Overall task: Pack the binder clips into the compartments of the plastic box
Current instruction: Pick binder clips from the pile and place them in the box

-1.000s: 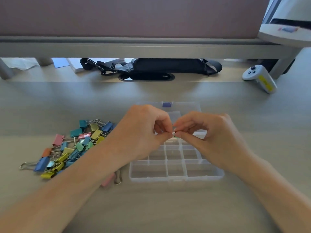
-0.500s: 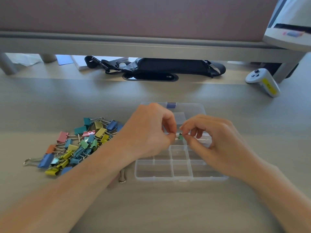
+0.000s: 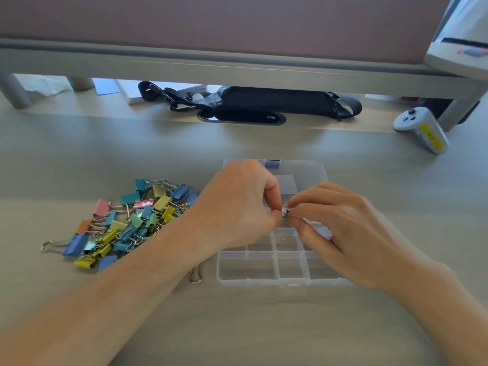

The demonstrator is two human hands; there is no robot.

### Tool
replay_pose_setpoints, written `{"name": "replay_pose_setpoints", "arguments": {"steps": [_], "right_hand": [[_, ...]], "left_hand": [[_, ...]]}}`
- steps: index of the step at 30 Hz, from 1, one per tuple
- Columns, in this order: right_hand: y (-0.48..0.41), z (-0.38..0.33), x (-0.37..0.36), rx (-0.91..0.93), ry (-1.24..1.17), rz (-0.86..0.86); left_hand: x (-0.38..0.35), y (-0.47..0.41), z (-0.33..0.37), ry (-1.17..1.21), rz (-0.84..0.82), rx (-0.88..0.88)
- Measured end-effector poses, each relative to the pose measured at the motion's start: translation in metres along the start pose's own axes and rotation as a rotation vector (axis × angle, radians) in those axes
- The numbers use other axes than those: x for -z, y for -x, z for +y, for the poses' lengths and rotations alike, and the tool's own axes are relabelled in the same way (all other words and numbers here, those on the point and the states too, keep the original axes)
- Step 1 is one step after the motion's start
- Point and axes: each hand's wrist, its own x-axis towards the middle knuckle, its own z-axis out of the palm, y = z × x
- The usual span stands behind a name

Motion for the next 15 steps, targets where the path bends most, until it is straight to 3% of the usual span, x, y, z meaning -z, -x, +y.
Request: {"name": "replay_pose_setpoints", "arguments": {"steps": [6, 11, 15], "right_hand": [[0.000, 0.000, 0.000, -0.015, -0.004, -0.001], [0.002, 0.000, -0.001, -0.015, -0.010, 0.002], [0.002, 0.000, -0.001, -0.014, -0.010, 0.011]], "left_hand": [[0.021, -0.002, -0.010, 0.041, -0.058, -0.045], [0.078, 0.011, -0.045, 0.099, 0.071, 0.009], [0.090, 0.029, -0.069, 0.024, -0.127, 0.062]]}}
